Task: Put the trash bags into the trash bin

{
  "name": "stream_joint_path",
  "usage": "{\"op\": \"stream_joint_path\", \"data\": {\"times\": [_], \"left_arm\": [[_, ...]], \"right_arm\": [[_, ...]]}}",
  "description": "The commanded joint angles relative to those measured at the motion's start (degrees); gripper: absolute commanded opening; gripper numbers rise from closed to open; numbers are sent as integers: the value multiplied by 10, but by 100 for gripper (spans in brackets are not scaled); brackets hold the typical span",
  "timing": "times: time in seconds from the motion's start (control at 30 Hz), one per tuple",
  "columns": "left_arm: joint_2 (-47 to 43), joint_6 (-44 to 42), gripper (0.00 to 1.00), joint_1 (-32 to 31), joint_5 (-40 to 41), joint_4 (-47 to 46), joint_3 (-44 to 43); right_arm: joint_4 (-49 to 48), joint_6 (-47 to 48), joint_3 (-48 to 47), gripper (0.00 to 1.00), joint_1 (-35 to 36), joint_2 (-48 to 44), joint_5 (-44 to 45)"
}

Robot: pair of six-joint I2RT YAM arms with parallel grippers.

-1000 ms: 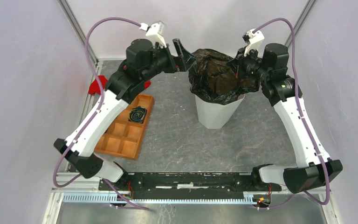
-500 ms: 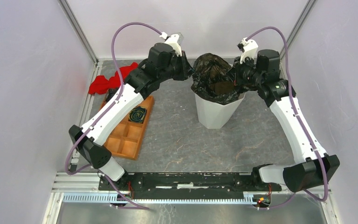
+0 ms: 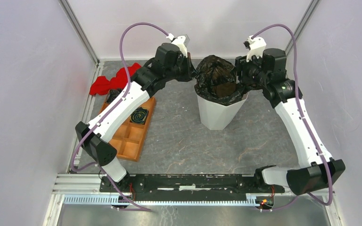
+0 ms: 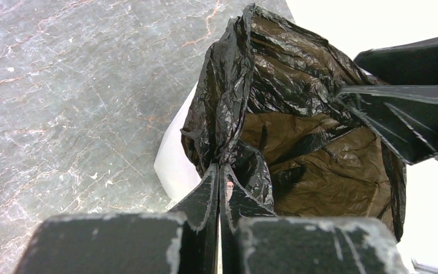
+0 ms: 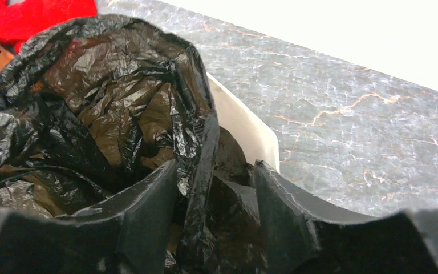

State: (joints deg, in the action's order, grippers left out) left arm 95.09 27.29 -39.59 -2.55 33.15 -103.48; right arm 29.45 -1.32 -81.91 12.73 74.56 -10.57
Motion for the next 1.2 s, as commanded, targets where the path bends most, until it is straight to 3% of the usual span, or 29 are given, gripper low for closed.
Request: {"op": "stream_joint_path", "data": {"times": [0.0,0.07,0.23,0.43,0.57,0.63,0.77,1.17], "left_arm": [[-14,-33,2,5,11,-13,-21],[-15,-34,2,7,13,-14,-22],[-14,-34,2,12,10,-15,-24],[-10,-36,2,15,3,-14,-27],[-10,-37,2,18,20,-15,-24],[-10,-37,2,20,39,-15,-22],[-1,-23,2,42,59,-13,-18],[36,-2,2,91,-10,-49,20]], "right_arm": [[-12,9,-21,66,0,-32,46],[-24,8,-19,70,-1,-30,40],[-48,-9,-22,60,-5,-3,12],[-59,-16,-16,60,-6,6,-9],[-80,-20,-11,28,-8,7,9],[-90,-24,-11,1,-11,16,12],[-94,-31,-30,0,-22,51,11],[-137,-26,-38,0,-63,111,-34]]}}
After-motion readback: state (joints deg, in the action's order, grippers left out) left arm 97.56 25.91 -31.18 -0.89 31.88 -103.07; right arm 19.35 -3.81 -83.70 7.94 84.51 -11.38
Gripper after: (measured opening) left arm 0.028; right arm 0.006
